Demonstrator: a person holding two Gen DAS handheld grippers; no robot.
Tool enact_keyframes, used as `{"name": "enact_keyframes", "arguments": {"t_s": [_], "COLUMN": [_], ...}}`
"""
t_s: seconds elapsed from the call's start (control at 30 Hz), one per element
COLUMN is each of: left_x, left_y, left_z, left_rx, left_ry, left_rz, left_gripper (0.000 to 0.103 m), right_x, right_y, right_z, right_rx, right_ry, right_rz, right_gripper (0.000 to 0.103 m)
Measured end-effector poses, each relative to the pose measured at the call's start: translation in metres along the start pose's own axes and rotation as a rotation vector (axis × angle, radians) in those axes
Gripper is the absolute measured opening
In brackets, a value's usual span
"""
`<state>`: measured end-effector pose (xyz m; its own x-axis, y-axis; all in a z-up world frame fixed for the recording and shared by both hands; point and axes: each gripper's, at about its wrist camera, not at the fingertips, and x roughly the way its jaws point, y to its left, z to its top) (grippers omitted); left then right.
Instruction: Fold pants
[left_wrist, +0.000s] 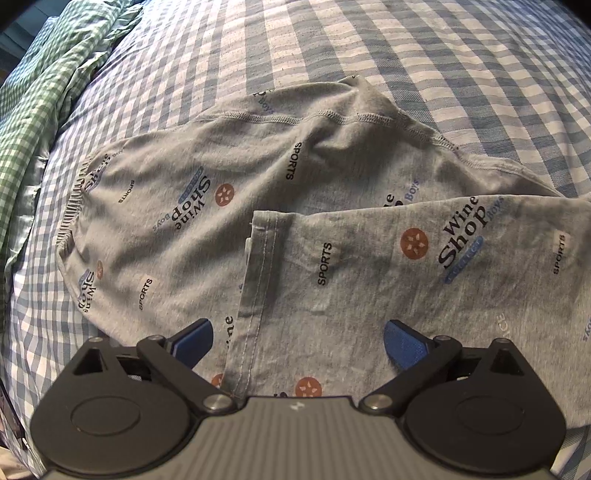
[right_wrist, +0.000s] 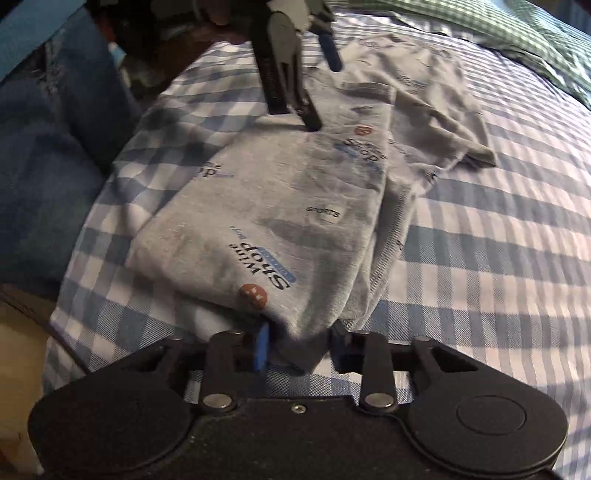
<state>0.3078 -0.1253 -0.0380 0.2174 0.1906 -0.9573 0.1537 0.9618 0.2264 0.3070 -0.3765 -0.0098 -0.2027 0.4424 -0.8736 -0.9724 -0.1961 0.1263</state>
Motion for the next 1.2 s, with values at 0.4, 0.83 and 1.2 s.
{"name": "enact_keyframes", "arguments": {"t_s": [0.4, 0.83, 1.2], "left_x": [0.002, -0.007, -0.006], "left_y": [0.017, 0.057, 0.134], "left_z": [0.001, -0.005, -0.035], "left_rx": [-0.037, -0.076, -0.099], "left_ry": [0.013, -0.095, -0.155], "left_rz": [-0.055, -0.096, -0.180], "left_gripper": [0.103, 0.102, 0.099], "right_x": [-0.019, -0.036, 0.017], "right_y": [0.002, 0.019, 0.056], "right_z": [0.007, -0.005, 0.011], "right_rx": [-0.135, 0.894, 1.173], "right_ry": [0.154, -0.272, -0.063], "right_rz": [0.012, -0.506, -0.974], "right_gripper": [0.012, 0.091, 0.099]}}
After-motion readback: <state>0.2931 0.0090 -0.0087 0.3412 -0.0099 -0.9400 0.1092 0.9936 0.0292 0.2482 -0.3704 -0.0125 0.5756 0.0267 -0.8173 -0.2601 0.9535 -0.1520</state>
